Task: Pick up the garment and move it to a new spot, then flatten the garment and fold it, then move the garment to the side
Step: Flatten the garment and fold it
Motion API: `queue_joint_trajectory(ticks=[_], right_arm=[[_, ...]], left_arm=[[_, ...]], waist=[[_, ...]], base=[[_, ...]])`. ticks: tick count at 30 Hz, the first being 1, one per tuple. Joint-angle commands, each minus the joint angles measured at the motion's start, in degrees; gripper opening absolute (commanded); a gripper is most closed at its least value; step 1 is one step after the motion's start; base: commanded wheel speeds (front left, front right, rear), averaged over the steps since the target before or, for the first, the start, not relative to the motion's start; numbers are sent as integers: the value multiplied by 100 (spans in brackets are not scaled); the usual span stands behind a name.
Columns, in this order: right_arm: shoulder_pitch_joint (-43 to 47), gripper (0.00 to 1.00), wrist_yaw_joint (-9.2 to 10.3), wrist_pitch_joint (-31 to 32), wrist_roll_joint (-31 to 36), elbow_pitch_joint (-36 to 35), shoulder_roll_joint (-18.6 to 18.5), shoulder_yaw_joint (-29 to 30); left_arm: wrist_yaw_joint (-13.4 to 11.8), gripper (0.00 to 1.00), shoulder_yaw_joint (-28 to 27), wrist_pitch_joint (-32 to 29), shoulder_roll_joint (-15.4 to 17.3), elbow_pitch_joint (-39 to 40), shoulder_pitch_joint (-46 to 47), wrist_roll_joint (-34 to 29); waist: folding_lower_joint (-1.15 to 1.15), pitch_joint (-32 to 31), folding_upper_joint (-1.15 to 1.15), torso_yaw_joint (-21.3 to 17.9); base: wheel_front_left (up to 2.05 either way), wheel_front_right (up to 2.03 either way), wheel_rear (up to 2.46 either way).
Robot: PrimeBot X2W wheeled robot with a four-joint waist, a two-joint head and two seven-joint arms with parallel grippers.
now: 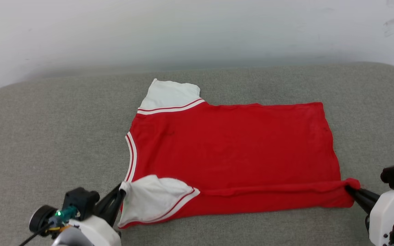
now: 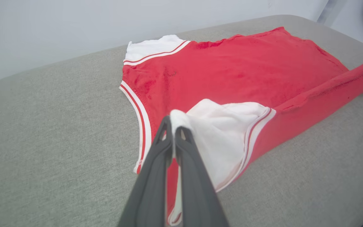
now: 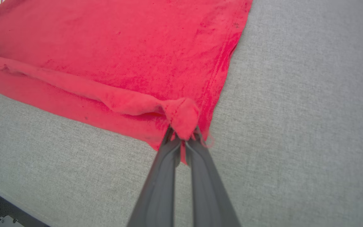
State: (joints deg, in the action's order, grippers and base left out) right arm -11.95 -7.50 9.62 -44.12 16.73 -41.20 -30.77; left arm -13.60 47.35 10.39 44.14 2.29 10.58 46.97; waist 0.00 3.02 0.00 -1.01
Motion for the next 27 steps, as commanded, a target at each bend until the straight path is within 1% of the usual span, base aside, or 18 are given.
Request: queue_joint_trajectory(ticks=[1,3,7,9,11,12,18,27], right_arm=[[-142,0,2,88,89,-91,78,179],[-220,0,2,169,161,-148,144,312],[-449,0,2,313,299,-205,283,482],[-507,0,2,358,310,-194,321,505],[-627,0,3,431,330,-151,387,557],[-809,0,2,520,372,-19,515,576],[-1153,0,2,681,431,382,711,400],[-1473,0,2,678,455,1029,906,-37]], left_arm=[[80,0,-97,-31,-102,-52,340,-42],[171,0,-176,-74,-164,-148,628,-13],[363,0,-213,-153,-246,-487,1188,-157],[410,0,-222,-175,-275,-577,1296,-154],[507,0,-268,-184,-303,-792,1508,-135],[643,0,-306,-163,-352,-1168,1707,-91],[1018,0,-270,-204,-553,-1951,1974,55],[1583,0,-26,-289,-1046,-3304,2289,155]], waist=[[0,168,0,-32],[0,304,0,-56],[0,580,0,-129],[0,638,0,-148],[0,757,0,-182],[0,910,0,-229],[0,1172,0,-295],[0,1313,0,-265]], base=[[0,0,0],[0,0,0],[0,0,0],[0,0,0],[0,0,0],[0,0,0],[0,0,0],[0,0,0]])
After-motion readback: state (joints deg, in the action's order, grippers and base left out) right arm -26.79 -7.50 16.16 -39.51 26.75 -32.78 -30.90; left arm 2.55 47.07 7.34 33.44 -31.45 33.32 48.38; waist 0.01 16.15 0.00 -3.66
